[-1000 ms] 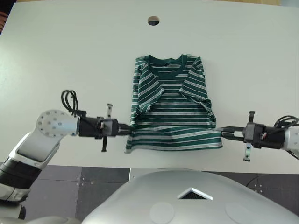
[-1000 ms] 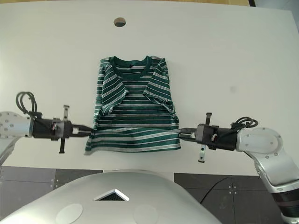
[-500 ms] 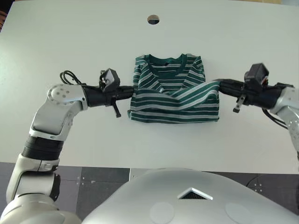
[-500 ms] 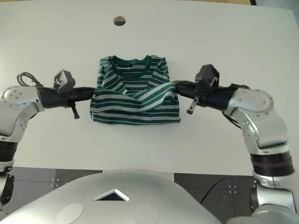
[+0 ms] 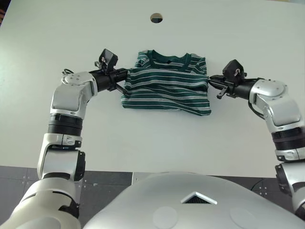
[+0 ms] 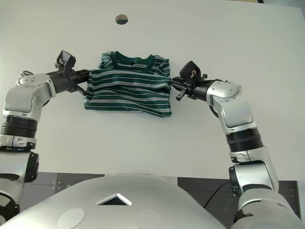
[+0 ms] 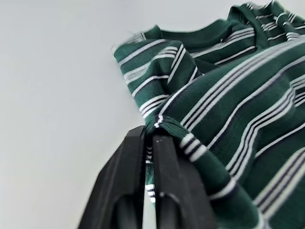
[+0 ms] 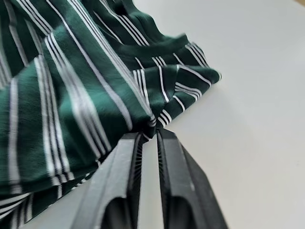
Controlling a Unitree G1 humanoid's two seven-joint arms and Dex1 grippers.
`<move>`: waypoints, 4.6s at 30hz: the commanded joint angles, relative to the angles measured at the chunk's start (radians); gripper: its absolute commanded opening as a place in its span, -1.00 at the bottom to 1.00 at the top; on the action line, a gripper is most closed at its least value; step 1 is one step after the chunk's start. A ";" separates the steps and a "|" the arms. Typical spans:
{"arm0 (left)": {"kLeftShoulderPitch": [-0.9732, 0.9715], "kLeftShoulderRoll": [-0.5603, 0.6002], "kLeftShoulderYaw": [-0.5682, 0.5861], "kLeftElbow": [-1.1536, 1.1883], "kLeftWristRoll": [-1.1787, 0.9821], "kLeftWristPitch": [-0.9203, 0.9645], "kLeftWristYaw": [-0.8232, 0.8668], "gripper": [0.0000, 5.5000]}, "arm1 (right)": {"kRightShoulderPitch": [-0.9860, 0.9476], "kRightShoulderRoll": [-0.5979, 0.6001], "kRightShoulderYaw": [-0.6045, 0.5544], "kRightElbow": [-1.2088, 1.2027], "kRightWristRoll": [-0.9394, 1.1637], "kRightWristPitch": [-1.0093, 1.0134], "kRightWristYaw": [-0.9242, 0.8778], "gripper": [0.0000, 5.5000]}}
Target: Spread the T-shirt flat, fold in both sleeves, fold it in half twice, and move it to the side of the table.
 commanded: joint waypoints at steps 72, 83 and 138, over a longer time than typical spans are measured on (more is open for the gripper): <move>0.062 -0.135 0.303 -0.068 -0.064 -0.200 0.040 -0.65 | 0.212 0.174 0.170 -0.105 -0.376 -0.229 0.024 -0.96; 0.363 -0.079 -0.006 -0.530 0.036 -0.136 -0.046 -0.95 | 0.299 0.199 0.129 -0.428 -0.298 0.066 -0.031 -0.96; 0.249 -0.065 -0.103 -0.309 0.149 -0.112 -0.063 -0.95 | 0.054 -0.022 0.205 0.153 -0.603 -0.376 -0.052 -0.96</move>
